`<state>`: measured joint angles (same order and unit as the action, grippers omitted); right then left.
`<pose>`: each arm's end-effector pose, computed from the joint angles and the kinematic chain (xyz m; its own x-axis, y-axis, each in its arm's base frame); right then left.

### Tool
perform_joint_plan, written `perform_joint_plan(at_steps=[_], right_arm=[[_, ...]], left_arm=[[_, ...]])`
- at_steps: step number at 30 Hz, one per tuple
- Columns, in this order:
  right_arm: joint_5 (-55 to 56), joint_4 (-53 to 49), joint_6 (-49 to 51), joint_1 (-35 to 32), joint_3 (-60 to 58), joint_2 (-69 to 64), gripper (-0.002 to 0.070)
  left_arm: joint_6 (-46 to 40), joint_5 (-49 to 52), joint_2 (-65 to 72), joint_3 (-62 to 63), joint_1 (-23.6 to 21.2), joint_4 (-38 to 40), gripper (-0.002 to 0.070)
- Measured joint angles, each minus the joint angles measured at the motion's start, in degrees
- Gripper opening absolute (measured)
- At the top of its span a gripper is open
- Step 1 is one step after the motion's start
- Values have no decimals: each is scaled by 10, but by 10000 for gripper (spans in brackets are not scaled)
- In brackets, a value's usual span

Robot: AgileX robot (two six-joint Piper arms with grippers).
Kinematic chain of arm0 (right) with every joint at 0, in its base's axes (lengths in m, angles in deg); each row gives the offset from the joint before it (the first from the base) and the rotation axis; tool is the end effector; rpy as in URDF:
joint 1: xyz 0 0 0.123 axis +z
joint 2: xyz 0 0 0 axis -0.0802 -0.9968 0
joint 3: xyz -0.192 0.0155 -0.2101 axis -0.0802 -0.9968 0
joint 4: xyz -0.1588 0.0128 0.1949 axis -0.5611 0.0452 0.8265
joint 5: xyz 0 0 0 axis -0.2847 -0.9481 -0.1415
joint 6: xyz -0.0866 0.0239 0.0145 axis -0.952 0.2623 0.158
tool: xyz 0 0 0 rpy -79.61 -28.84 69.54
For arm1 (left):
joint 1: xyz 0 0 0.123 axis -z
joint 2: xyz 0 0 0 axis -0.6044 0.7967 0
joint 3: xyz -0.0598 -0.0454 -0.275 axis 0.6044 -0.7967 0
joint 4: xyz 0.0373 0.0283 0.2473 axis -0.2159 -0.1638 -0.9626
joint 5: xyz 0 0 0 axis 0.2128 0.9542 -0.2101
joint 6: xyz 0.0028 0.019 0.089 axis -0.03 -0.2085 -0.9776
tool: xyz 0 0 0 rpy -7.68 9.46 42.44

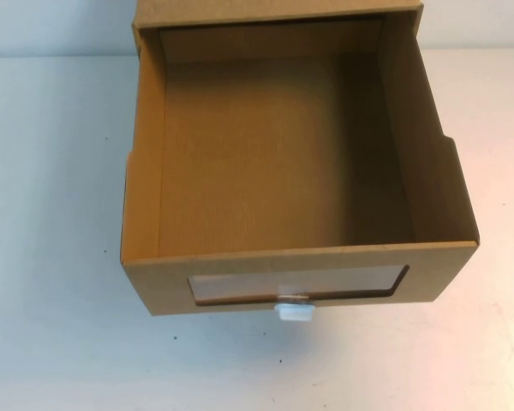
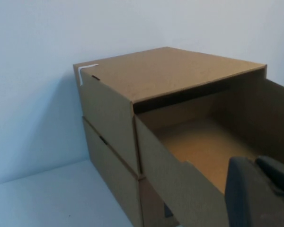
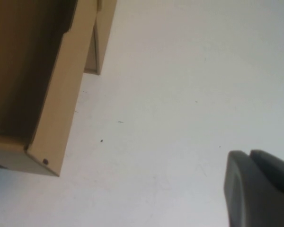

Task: Open the shoe box
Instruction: 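Pull the top drawer of the cardboard box fully open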

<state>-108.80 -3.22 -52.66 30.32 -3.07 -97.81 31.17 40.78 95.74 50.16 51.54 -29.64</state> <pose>0.1093 0.0257 0.4094 -0.5647 -0.1305 -0.8149 -0.1514 0.9870 -0.0532 0.0278 -0.0240 0.3658 0.0525 0.0889 -0.9947 0.4146 0.9042 0.1027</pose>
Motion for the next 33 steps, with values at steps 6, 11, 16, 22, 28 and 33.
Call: perform_joint_plan(at_steps=[6, 11, 16, 22, 28, 33], right_arm=[[14, 18, 4, 0, -37, 37, -13], [46, 34, 4, 0, -75, 70, -13], [65, 47, 4, 0, -101, 88, -13], [84, 59, 4, 0, -109, 90, -13], [115, 62, 4, 0, -109, 90, -14], [134, 64, 4, 0, -109, 90, -13]], left_arm=[[-2, -68, -121, -164, 0, 24, -4], [-2, -126, -138, -281, 0, 83, -4], [-2, -226, -139, -367, 0, 101, -4], [-4, -230, -139, -383, 0, 105, -4], [-4, -220, -139, -384, 0, 108, -4], [-4, -218, -139, -384, 0, 108, -4]])
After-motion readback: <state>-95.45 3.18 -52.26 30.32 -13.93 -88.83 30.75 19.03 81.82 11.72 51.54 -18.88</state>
